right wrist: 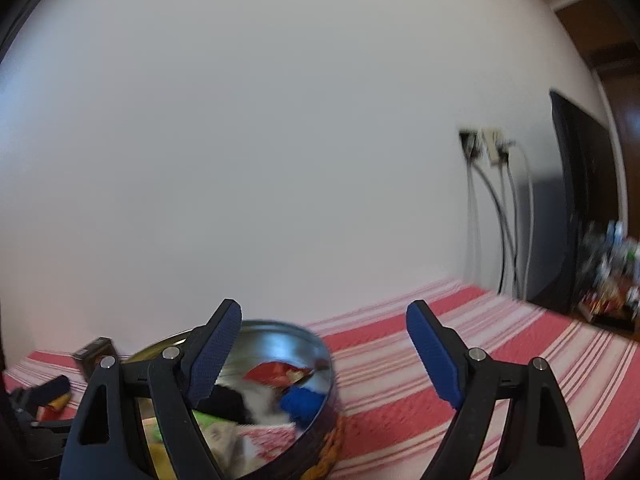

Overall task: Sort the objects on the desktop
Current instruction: 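Move both open tools away from the tin toward the red packet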

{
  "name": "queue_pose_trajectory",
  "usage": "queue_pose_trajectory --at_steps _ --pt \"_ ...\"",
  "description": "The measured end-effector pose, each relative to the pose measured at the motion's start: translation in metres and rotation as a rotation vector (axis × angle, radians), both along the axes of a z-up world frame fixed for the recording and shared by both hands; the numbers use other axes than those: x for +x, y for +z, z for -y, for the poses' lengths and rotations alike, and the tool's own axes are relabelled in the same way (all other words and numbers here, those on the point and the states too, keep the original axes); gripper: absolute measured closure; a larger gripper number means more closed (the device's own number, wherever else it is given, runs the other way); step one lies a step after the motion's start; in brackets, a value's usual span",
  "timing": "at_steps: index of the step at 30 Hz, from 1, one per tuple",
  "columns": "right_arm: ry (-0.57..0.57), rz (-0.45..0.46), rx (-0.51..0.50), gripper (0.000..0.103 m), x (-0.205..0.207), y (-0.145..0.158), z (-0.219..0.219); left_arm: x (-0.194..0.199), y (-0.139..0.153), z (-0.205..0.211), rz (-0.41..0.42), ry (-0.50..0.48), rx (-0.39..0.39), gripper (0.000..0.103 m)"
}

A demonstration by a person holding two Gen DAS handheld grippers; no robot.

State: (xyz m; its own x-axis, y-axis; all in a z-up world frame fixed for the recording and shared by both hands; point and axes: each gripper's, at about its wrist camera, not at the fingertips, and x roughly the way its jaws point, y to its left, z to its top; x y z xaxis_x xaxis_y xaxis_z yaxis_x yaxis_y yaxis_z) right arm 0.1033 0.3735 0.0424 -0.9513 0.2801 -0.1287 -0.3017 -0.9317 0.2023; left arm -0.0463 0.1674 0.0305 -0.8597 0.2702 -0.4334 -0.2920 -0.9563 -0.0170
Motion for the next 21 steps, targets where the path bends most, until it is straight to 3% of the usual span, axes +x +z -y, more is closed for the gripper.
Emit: queue_pose_trajectory --at_steps 5,21 --pt "0.049 0.031 0.009 0.016 0.001 -0.001 0.012 0.004 0.001 0.004 -0.010 0.007 -0.011 0.001" --pt "0.070 -0.123 0.101 0.017 0.040 0.009 0.054 0.017 0.004 0.052 -0.024 0.065 0.029 0.001"
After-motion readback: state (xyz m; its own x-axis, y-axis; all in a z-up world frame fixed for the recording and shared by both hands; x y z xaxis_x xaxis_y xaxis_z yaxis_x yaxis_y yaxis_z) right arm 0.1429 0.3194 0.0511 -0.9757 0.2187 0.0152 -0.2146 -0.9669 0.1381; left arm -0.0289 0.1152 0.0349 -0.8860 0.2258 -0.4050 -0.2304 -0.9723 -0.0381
